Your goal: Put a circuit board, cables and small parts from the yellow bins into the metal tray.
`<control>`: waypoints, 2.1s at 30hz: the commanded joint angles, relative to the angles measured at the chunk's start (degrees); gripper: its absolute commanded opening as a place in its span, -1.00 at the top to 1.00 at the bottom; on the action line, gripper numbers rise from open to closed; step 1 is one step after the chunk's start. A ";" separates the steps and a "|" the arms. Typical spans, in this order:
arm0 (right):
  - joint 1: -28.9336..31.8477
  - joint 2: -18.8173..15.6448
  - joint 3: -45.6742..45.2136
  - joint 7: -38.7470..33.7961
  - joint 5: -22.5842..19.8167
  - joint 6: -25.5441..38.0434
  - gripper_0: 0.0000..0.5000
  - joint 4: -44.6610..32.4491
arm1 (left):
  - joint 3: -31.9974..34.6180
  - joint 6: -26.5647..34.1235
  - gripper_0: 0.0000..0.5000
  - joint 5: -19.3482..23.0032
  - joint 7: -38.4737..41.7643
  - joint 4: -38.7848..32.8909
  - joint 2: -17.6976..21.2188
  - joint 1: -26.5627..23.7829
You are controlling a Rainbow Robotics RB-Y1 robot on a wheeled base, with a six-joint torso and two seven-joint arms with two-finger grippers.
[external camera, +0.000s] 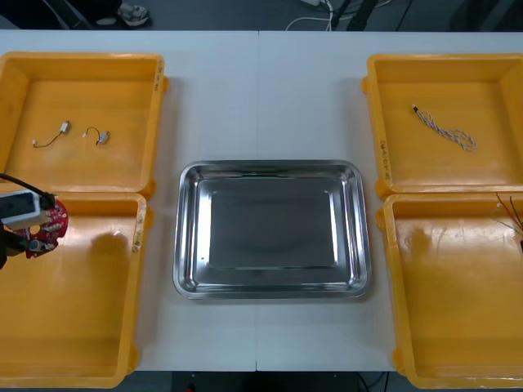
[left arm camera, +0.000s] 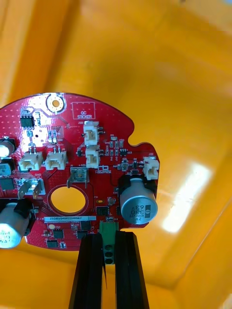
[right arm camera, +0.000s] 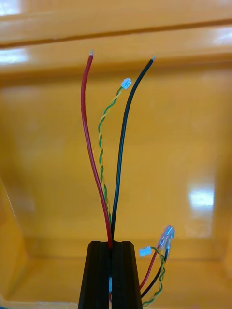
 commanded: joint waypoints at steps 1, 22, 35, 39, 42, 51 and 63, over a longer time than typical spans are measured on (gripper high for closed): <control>-2.65 -5.50 -2.41 0.76 -2.88 0.56 1.00 -1.56 | 1.33 6.76 1.00 -1.93 19.65 -6.07 -2.61 -6.46; -7.30 -11.56 -2.15 1.81 -12.46 -0.40 1.00 -1.56 | -17.57 18.41 1.00 -10.63 54.90 -17.50 -15.27 -27.29; -9.24 -14.73 3.83 3.22 -16.42 -4.88 1.00 -8.15 | -35.24 18.41 1.00 -23.55 70.10 -15.48 -22.56 -34.76; -11.96 -14.73 7.34 3.66 -16.50 -5.41 1.00 -8.42 | -38.49 18.41 1.00 -25.66 73.62 -14.42 -24.50 -35.99; -14.86 -14.73 10.86 4.10 -16.42 -5.76 1.00 -8.59 | -41.04 18.41 1.00 -26.98 76.52 -13.11 -25.73 -36.78; -21.98 -14.64 19.47 4.98 -15.27 -6.38 1.00 -9.30 | -48.60 18.41 1.00 -30.67 84.34 -7.83 -28.10 -38.19; -26.82 -14.29 26.94 5.77 -13.16 -8.84 1.00 -9.30 | -55.72 13.62 1.00 -34.01 88.56 -2.12 -29.16 -38.19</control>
